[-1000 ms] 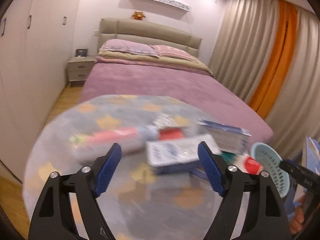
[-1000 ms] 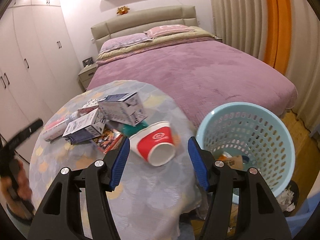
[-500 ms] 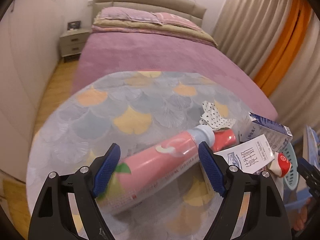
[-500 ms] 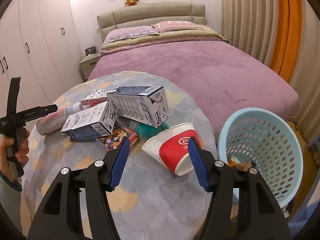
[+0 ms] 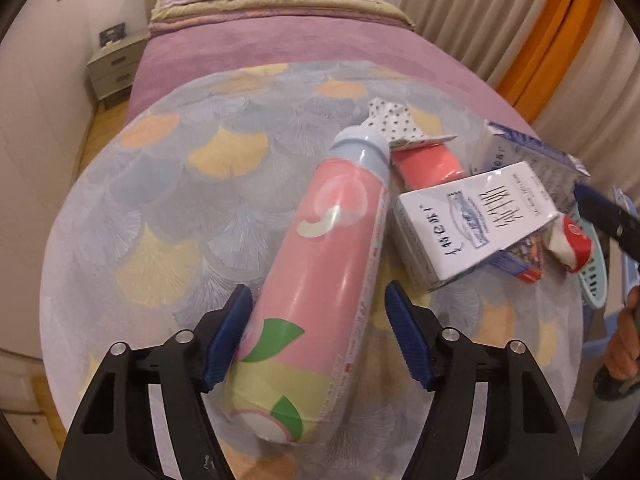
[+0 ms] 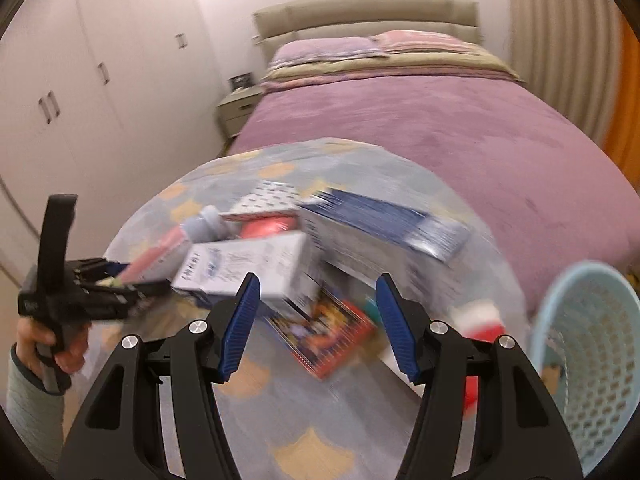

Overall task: Collect trash
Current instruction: 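Grasp the pink bottle with the left tool while the right tool grasps the white milk carton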

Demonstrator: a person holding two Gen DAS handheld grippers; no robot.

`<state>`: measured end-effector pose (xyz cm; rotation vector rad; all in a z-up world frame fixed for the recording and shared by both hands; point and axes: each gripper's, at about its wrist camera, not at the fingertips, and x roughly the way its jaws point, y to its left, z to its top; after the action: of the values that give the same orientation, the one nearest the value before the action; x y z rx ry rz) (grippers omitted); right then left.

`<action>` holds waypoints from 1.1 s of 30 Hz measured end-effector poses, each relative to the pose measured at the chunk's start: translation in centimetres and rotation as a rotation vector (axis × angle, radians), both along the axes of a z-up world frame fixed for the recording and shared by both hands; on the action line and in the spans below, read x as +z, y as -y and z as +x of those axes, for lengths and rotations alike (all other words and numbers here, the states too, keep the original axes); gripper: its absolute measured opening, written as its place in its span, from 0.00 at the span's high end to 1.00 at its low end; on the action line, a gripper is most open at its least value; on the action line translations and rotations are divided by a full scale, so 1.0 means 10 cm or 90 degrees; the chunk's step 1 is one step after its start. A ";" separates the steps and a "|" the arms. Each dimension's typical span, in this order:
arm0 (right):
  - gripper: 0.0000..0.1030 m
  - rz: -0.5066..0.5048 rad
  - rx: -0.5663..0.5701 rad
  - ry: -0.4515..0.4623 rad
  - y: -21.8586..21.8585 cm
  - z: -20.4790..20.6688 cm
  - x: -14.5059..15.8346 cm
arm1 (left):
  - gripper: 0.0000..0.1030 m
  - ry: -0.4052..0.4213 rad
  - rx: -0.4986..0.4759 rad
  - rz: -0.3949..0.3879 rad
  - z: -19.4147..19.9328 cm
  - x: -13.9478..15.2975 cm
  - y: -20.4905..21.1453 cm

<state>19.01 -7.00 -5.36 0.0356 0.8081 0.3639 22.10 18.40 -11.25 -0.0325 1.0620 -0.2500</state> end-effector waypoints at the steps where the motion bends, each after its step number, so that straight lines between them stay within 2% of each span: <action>1: 0.45 -0.007 0.010 0.003 -0.08 0.04 0.01 | 0.39 0.005 0.004 0.010 0.00 0.00 0.01; 4: 0.45 -0.042 0.041 0.019 -0.37 0.17 0.05 | 0.41 0.015 0.012 0.023 0.02 -0.01 0.06; 8: 0.45 -0.072 0.072 0.026 -0.63 0.35 0.02 | 0.49 0.019 0.008 0.021 0.06 0.02 0.09; 9: 0.45 -0.080 0.076 0.012 -0.69 0.43 -0.02 | 0.50 0.022 0.006 0.023 0.05 0.02 0.11; 11: 0.53 -0.091 0.079 -0.005 -0.74 0.51 -0.08 | 0.51 0.035 0.005 0.033 0.00 0.03 0.16; 16: 0.54 -0.103 0.094 -0.056 -0.77 0.59 -0.20 | 0.53 0.044 0.018 0.009 -0.12 0.05 0.12; 18: 0.54 -0.080 0.105 -0.083 -0.71 0.55 -0.22 | 0.53 0.049 0.026 -0.006 -0.19 0.09 0.08; 21: 0.54 0.000 0.132 -0.138 -0.59 0.41 -0.26 | 0.53 0.050 0.034 -0.025 -0.27 0.10 0.04; 25: 0.54 0.016 0.151 -0.150 -0.56 0.12 -0.32 | 0.53 0.043 0.040 -0.039 -0.44 0.06 0.03; 29: 0.43 0.054 0.153 -0.164 -0.49 -0.15 -0.42 | 0.53 0.041 0.053 -0.066 -0.60 0.01 -0.01; 33: 0.36 0.022 0.130 -0.130 -0.51 -0.35 -0.47 | 0.53 0.039 0.068 -0.077 -0.71 -0.04 -0.05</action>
<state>15.47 -1.87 -10.02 0.0221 1.0118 0.5741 15.01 18.89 -11.60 -0.1888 0.9793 -0.2167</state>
